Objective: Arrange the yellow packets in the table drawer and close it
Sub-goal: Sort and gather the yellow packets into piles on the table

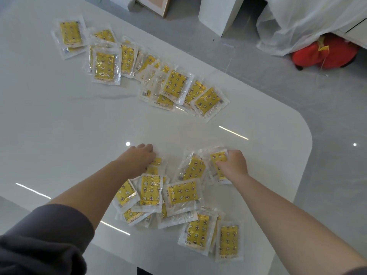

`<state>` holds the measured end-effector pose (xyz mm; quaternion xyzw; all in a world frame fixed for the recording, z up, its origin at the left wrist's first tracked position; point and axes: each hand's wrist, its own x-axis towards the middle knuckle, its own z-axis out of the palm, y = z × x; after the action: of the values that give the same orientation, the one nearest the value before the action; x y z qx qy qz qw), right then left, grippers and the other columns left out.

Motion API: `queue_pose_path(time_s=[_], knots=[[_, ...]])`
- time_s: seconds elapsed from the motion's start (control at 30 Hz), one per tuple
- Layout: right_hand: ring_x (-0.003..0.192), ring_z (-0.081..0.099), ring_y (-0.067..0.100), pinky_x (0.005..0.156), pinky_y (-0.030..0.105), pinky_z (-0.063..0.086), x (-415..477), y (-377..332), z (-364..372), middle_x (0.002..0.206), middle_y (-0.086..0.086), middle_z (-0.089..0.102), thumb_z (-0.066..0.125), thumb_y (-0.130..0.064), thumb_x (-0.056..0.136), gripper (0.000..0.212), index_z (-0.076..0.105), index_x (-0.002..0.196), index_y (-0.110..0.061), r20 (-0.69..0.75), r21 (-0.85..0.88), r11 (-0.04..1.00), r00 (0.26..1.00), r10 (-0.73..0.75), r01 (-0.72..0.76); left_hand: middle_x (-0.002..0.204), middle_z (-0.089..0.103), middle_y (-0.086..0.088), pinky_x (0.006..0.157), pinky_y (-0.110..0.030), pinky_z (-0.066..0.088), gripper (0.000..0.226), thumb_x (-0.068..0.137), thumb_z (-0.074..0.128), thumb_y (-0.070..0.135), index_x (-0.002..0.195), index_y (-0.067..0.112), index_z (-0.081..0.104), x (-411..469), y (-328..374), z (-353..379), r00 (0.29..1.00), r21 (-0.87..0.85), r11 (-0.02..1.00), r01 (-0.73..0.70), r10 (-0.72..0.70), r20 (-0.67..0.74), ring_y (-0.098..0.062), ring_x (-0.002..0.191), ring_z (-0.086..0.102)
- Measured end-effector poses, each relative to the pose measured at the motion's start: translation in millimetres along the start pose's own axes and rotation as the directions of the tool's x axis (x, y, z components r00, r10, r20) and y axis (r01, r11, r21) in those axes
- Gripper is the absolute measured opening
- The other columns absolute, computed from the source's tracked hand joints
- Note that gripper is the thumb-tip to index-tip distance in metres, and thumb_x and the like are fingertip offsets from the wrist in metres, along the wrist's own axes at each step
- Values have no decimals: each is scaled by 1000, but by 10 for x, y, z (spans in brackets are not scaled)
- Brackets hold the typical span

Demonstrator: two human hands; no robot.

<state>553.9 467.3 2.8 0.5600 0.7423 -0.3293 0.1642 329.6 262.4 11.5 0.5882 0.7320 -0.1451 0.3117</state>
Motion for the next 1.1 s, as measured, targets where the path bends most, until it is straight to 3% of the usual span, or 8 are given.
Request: queue_pose_path(time_s=[0.1, 0.23, 0.33, 0.6, 0.73, 0.83, 0.97, 1.1], knots=[[65, 48, 25, 54, 28, 30, -18, -41, 33, 86, 8, 50, 58, -9, 76, 28, 37, 61, -19, -34, -7, 1000, 999, -26, 26, 125, 44, -2, 91, -31, 44, 37, 88, 56, 6, 122, 19, 51, 67, 33, 86, 999, 107, 994, 15, -10, -52, -17, 105, 51], [73, 51, 25, 62, 29, 35, 1, -29, 17, 76, 1, 54, 55, -11, 81, 13, 46, 72, -16, -38, -73, 997, 999, -5, 2, 118, 51, 1, 93, -28, 41, 33, 91, 55, 10, 122, 21, 51, 89, 30, 107, 997, 111, 993, 33, -25, -69, -15, 107, 54], [69, 52, 23, 51, 26, 32, 7, -2, -18, 70, 0, 52, 55, -12, 81, 12, 47, 72, -14, -38, -32, 999, 999, 16, -18, 113, 55, 4, 91, -28, 41, 24, 92, 55, 15, 115, 22, 52, 84, 16, 111, 994, 85, 995, 57, -49, -99, -15, 106, 54], [59, 47, 18, 49, 25, 37, 36, 63, -106, 66, 1, 47, 62, -13, 80, 23, 42, 68, -13, 94, 134, 986, 992, 83, -95, 91, 53, 4, 80, -26, 40, 22, 90, 49, 1, 104, 17, 45, 94, 49, 112, 981, -47, 993, 110, -116, -154, -16, 79, 59], [87, 66, 27, 75, 37, 54, 53, 108, -84, 95, 12, 68, 70, -23, 76, 25, 62, 94, -8, 251, 253, 955, 964, 89, -154, 80, 61, 6, 80, -28, 40, 24, 90, 46, 0, 101, 19, 38, 99, 21, 108, 981, -16, 990, 142, -142, -135, -17, 65, 60], [95, 66, 27, 78, 35, 53, 35, 105, -51, 104, 13, 67, 68, -21, 81, 25, 63, 103, -10, 299, 293, 947, 953, 42, -134, 68, 63, 4, 79, -28, 38, 22, 91, 46, 2, 97, 20, 34, 96, -6, 62, 977, -13, 988, 152, -152, -149, -19, 57, 58], [93, 66, 29, 79, 39, 54, 35, 65, -106, 99, 13, 68, 63, -17, 82, 20, 61, 101, -11, 193, 289, 954, 981, 20, -76, 60, 53, 1, 80, -34, 41, 10, 96, 43, 12, 94, 15, 33, 25, -33, -158, 952, -235, 955, 179, -229, -205, -30, 60, 57], [101, 62, 29, 88, 42, 53, 83, -3, -343, 110, 9, 65, 59, -20, 84, 35, 56, 117, -11, 0, 348, 936, 998, 61, -57, 70, 48, -5, 56, -34, 41, 17, 95, 50, 17, 100, 11, 36, -38, -65, -544, 867, -648, 713, 266, -471, -162, -26, 64, 51]])
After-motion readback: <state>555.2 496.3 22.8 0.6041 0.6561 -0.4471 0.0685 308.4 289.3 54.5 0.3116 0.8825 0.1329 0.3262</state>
